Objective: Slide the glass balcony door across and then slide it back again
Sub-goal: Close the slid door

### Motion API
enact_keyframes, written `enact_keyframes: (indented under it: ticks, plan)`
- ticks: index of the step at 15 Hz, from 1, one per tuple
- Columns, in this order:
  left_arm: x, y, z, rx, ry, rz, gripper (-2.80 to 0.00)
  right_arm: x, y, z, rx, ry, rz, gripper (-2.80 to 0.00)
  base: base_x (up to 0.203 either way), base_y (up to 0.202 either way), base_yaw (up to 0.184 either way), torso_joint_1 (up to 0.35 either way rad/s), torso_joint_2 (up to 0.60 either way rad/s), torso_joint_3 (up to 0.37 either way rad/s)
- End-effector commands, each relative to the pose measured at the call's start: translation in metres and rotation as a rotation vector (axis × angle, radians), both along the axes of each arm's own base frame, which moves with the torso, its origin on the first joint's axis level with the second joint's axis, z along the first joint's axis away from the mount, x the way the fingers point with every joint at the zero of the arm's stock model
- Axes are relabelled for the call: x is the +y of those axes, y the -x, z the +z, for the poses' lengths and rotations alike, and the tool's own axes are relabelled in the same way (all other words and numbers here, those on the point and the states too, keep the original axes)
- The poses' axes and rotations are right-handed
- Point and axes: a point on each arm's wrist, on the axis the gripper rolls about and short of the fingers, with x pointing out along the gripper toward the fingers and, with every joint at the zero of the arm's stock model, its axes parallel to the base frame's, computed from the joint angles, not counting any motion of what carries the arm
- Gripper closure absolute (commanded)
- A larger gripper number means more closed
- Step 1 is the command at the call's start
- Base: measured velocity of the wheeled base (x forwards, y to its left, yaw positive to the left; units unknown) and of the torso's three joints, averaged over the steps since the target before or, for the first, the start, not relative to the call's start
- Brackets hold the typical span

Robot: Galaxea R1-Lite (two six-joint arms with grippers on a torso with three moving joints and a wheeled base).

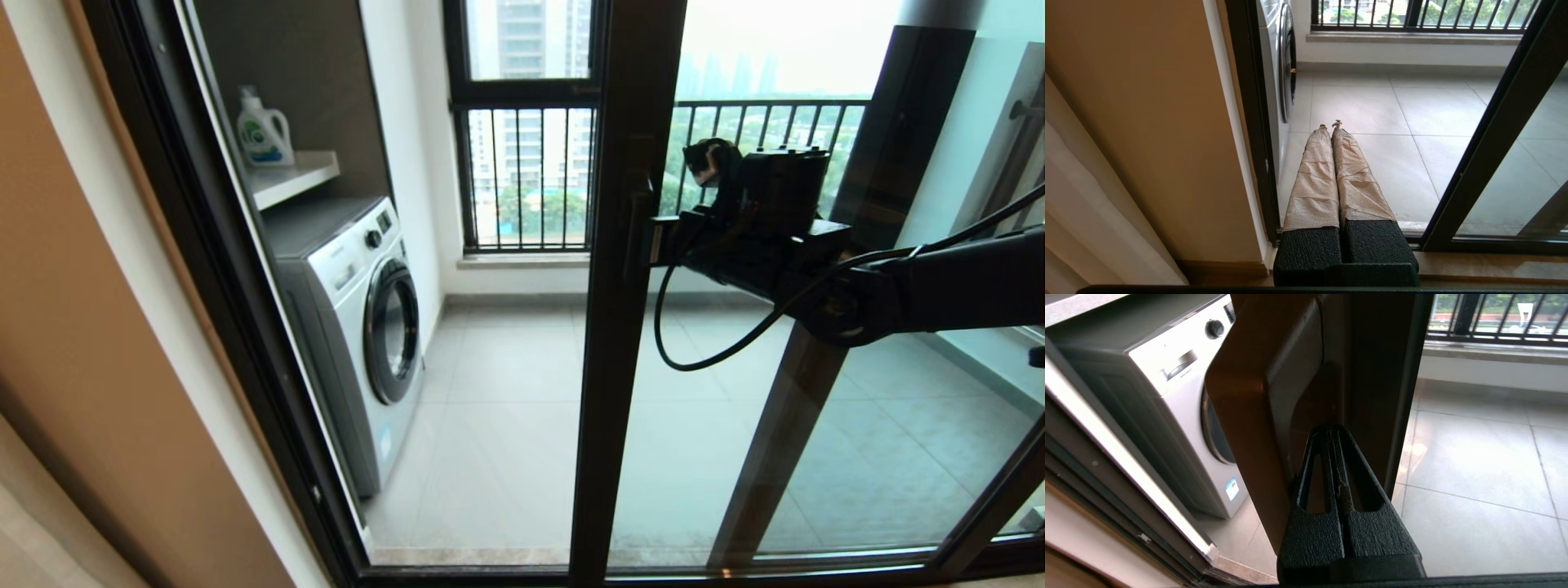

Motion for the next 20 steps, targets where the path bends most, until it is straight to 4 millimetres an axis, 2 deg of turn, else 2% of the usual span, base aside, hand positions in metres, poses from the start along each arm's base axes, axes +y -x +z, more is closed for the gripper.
enact_keyframes:
  ticks: [1,7,11,20]
  plan:
    - [0.0,0.0,0.0,0.002,0.0,0.002,0.0,0.01,-0.002,-0.009,0.022,0.009,0.014,0.0,0.0,0.0,0.0,0.0,0.0,0.0]
    - [0.0,0.0,0.0,0.002,0.001,0.0,0.0,0.047,-0.005,-0.003,0.017,0.008,0.089,0.0,0.0,0.0,0.0,0.0,0.0,0.0]
    - [0.0,0.0,0.0,0.002,0.001,0.001,0.0,0.075,0.001,-0.006,0.021,0.016,0.121,0.0,0.0,0.0,0.0,0.0,0.0,0.0]
    - [0.0,0.0,0.0,0.002,0.0,0.001,0.0,0.108,0.004,-0.013,0.032,0.023,0.183,0.0,0.0,0.0,0.0,0.0,0.0,0.0]
